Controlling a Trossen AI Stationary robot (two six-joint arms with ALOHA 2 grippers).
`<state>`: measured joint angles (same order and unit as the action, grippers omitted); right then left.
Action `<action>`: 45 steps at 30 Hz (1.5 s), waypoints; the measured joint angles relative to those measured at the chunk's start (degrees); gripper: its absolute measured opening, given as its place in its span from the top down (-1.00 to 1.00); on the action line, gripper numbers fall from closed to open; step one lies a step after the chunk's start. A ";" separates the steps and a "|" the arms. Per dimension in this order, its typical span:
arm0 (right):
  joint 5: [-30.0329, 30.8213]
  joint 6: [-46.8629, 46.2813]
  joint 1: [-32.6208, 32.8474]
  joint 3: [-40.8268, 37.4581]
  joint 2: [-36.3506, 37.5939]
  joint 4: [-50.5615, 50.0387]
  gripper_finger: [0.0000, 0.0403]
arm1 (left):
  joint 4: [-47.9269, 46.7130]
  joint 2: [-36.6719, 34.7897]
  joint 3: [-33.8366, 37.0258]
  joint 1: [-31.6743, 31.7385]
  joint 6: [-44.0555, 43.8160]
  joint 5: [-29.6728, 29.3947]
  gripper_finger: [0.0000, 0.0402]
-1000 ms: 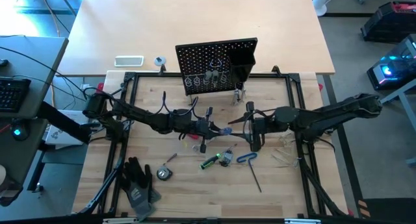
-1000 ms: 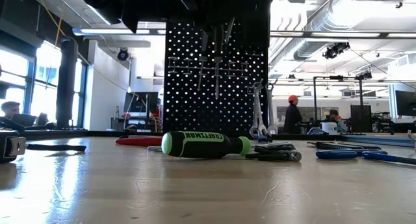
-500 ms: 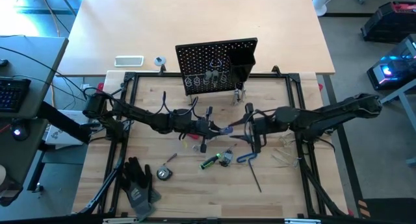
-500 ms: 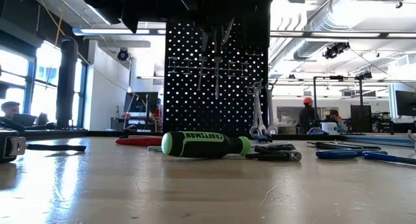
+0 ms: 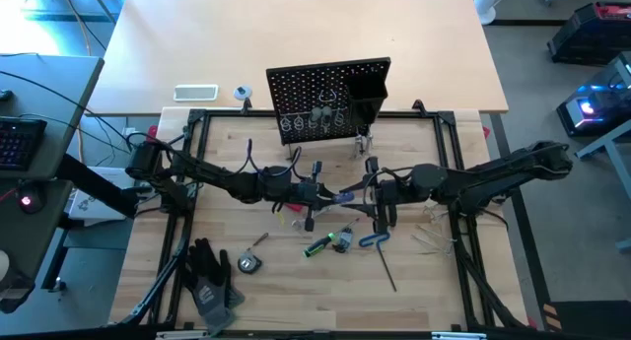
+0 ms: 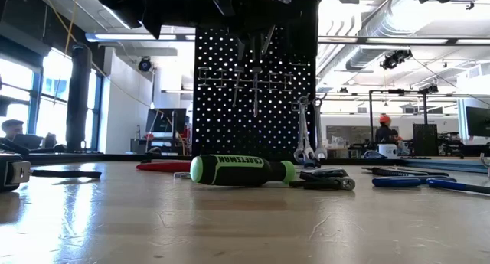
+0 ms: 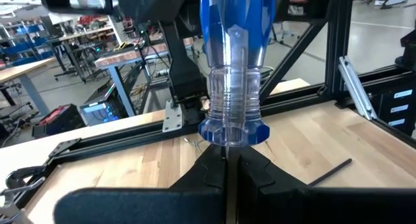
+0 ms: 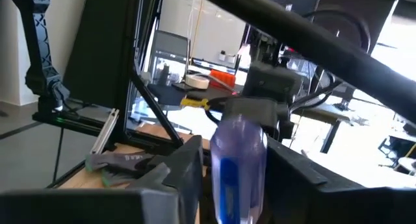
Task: Hang tools onto peg board
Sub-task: Hang the blue screwdriver onto the pegboard
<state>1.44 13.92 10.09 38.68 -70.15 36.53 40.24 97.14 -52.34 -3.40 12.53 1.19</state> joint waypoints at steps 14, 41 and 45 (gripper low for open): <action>2.16 0.60 0.20 6.63 -0.02 -10.62 0.57 | 0.43 0.00 -0.09 0.00 0.08 -1.86 1.00; 6.80 7.18 -4.92 27.78 -8.96 -25.48 0.57 | -57.98 -26.60 -0.02 -11.33 -17.63 -32.07 0.19; 6.45 7.68 -7.45 33.14 -13.33 -29.86 0.57 | -61.84 -25.30 0.00 -13.15 -20.18 -32.41 0.19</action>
<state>7.88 21.60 2.63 71.82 -83.48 6.67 -21.61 71.84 -52.34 -16.55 -7.65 -31.22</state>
